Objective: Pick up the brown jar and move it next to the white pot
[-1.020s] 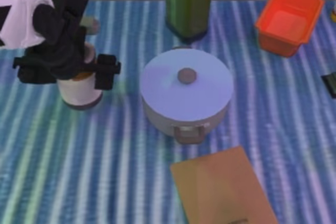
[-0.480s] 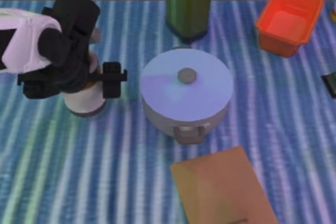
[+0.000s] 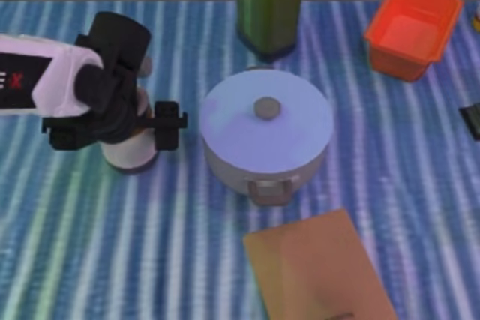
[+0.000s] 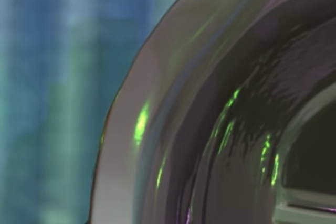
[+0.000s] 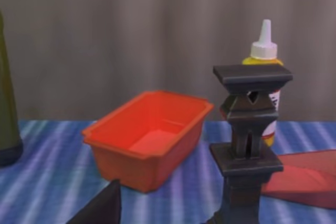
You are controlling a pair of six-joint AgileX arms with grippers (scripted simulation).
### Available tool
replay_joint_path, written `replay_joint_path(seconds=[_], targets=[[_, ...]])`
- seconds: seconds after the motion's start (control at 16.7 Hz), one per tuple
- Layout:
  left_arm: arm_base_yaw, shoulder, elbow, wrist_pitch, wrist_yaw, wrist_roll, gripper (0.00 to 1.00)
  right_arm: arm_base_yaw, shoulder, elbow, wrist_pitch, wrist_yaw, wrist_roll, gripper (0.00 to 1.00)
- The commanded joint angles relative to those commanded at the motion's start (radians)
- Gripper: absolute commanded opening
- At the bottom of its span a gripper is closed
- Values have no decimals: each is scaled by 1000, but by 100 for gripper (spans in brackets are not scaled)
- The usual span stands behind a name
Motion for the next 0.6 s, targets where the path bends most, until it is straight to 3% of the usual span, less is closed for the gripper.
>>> replay_joint_path(seconds=[0.18, 0.6], targets=[[0, 0, 0, 0, 0, 0, 0, 0, 0, 0, 0, 0, 0, 100], [0, 0, 0, 0, 0, 0, 53, 0, 0, 0, 0, 0, 0, 100]])
